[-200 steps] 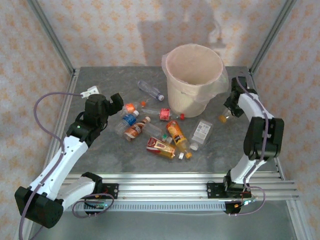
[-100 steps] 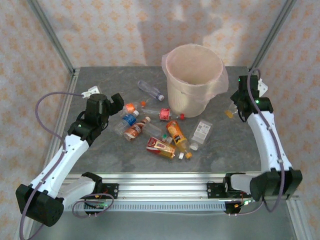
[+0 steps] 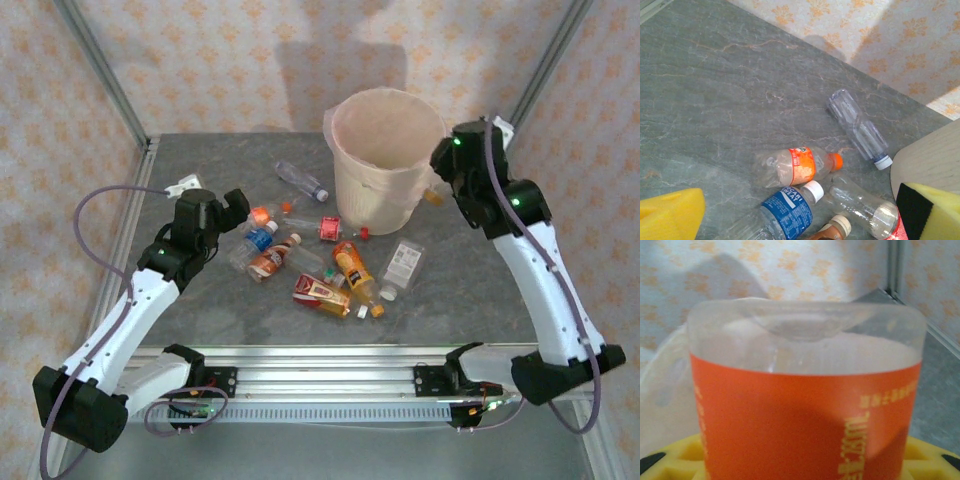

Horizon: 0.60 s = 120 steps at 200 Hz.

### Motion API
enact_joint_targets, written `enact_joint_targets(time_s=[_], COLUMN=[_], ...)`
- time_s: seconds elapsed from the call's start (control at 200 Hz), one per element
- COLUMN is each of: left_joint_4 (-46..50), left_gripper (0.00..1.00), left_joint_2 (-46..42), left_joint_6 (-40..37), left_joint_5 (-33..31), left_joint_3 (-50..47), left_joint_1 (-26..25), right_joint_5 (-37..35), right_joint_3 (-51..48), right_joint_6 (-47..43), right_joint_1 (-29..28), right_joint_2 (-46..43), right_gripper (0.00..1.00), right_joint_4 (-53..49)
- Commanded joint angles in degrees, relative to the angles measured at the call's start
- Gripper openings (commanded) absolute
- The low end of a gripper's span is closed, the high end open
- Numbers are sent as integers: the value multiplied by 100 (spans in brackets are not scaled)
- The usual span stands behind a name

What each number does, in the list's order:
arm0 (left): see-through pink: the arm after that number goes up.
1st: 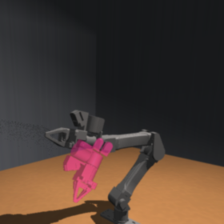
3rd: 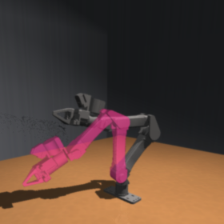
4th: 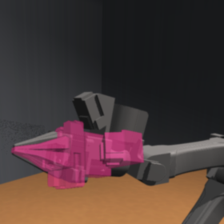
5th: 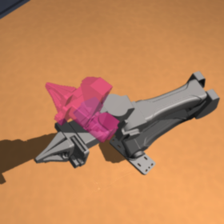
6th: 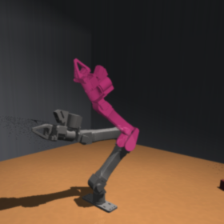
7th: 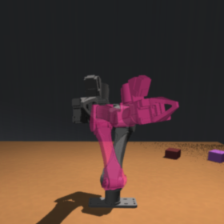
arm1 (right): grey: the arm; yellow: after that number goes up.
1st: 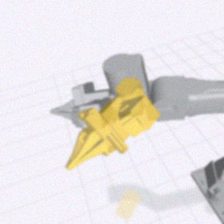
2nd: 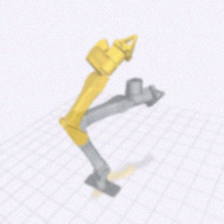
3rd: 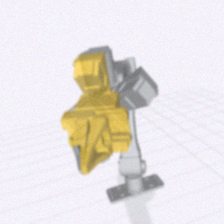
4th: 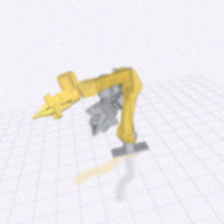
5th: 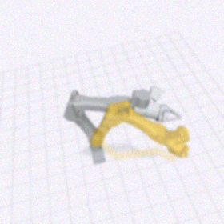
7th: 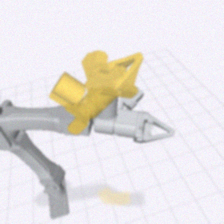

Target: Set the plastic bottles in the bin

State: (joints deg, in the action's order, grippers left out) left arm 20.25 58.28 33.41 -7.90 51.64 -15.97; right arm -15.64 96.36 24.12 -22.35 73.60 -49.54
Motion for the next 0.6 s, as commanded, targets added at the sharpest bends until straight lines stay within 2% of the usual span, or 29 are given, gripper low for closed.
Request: enact_joint_targets(time_s=[0.0, 0.155, 0.596], left_joint_4=[-83, -96, -56], left_gripper=[100, 100, 100], left_joint_2=[-97, -178, -273], left_joint_6=[93, 104, 157], left_joint_5=[-26, 10, 38], left_joint_3=[-67, -123, -210], left_joint_1=[60, 63, 67], right_joint_5=[-490, -747, -598], right_joint_3=[705, 1538, 3660], right_joint_6=[-491, -891, -1551], right_joint_1=[-409, -750, -779], right_joint_2=[514, 1315, 3215], right_gripper=[17, 17, 18], right_joint_4=[-60, -78, -393])
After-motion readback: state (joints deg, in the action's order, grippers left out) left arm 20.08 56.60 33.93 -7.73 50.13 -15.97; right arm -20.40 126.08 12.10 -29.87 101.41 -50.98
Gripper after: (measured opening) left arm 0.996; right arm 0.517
